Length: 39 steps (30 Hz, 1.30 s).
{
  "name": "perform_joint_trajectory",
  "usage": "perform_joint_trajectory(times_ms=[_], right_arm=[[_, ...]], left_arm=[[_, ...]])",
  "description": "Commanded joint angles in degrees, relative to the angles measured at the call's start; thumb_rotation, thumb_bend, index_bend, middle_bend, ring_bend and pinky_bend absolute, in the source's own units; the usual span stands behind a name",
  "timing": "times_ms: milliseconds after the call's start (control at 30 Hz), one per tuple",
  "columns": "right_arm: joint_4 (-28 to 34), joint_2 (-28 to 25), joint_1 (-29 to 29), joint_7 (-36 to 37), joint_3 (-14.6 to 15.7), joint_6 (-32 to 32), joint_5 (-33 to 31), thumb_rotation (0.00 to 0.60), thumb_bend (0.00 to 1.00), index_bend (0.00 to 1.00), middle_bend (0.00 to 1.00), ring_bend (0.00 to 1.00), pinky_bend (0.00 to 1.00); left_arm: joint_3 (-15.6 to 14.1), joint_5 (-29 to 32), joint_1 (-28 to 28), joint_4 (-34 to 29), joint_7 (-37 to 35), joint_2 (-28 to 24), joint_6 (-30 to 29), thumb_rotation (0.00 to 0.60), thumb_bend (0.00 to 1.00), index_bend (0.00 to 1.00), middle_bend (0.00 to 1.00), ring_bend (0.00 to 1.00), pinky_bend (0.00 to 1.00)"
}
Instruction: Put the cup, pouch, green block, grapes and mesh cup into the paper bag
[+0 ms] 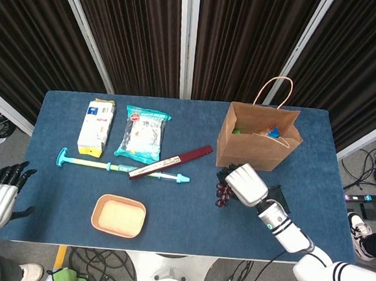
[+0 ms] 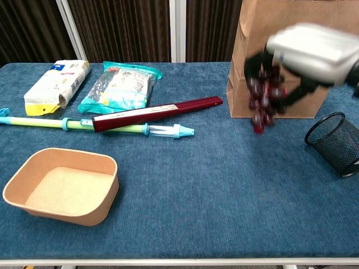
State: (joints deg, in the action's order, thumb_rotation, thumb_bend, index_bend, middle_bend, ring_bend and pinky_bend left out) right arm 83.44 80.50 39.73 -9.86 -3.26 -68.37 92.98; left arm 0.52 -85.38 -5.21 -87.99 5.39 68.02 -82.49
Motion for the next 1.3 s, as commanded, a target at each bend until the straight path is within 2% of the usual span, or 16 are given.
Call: perform_joint_trajectory(times_ms=[33,233,433,600,833,933,1033,1100,1167,1233,1300], right_arm=[[4.6,-4.2,-0.1,3.6,-4.4,-8.0,4.5,0.600,0.53,0.73,0.58,0.52,0.75],[8.4,-9.2,-0.8,5.1,-11.2,-14.2,2.5,0.600,0.53,0.73,0.59,0.52,0.74],[8.3,-11.8,-1.2,8.8,-17.4,-15.1,-5.0,0.600,0.52,0.73,0.59,0.52,0.74],[4.8,-11.7,-0.1,6.7,-19.8,-9.7,-13.9,0.600,0.52,0.73,0.59,0.52,0.73],[-2.4,-8.7,3.6,5.2,-20.3,0.3,-22.5,0.600,0.51,0.70,0.58,0.51,0.70],[-3.8,-8.0,4.6,4.1,-19.8,4.5,-25.5,0.600,0.49,0.59,0.54,0.46,0.64],[-3.5,-8.5,5.4,2.6,-19.2,9.1,-29.0,0.600,0.43,0.36,0.41,0.34,0.54],[-3.2,-8.9,5.9,1.8,-19.0,11.2,-30.8,0.600,0.32,0.19,0.32,0.22,0.45],[-2.8,-9.2,6.1,1.6,-19.0,12.4,-32.0,0.600,0.20,0.07,0.23,0.13,0.38],[-2.1,-9.7,6.2,1.7,-19.2,13.2,-33.3,0.600,0.12,0.01,0.17,0.07,0.34],[-1.5,-10.2,6.1,2.0,-19.6,13.2,-34.0,0.600,0.03,0.00,0.10,0.02,0.29]], left_arm=[[0.0,0.0,0.0,-0.2,0.2,-0.1,-0.1,0.600,0.00,0.24,0.20,0.14,0.15],[-0.1,-0.2,0.0,-0.7,0.5,-0.4,-0.2,0.600,0.00,0.24,0.20,0.14,0.15],[-0.2,-0.8,-0.1,-0.9,0.6,-0.5,-0.4,0.600,0.00,0.24,0.20,0.14,0.15],[-0.2,-0.8,-0.1,-1.0,0.6,-0.7,-0.4,0.600,0.00,0.24,0.20,0.14,0.15],[-0.2,-0.6,0.2,-0.9,0.3,-0.5,-0.7,0.600,0.00,0.24,0.20,0.14,0.15],[-0.3,-0.3,0.4,-0.9,0.3,-0.7,-0.6,0.600,0.00,0.24,0.20,0.14,0.15],[-0.4,-0.2,0.5,-1.1,0.3,-0.8,-0.5,0.600,0.00,0.24,0.20,0.14,0.15],[-0.5,-0.3,0.6,-1.2,0.3,-0.8,-0.6,0.600,0.00,0.24,0.20,0.14,0.15],[-0.4,-0.2,0.5,-1.2,0.5,-0.7,-0.5,0.600,0.00,0.24,0.20,0.14,0.15],[-0.4,0.0,0.5,-1.2,0.6,-0.7,-0.3,0.600,0.00,0.24,0.20,0.14,0.15],[-0.3,0.1,0.4,-1.3,0.7,-0.8,-0.2,0.600,0.00,0.24,0.20,0.14,0.15]])
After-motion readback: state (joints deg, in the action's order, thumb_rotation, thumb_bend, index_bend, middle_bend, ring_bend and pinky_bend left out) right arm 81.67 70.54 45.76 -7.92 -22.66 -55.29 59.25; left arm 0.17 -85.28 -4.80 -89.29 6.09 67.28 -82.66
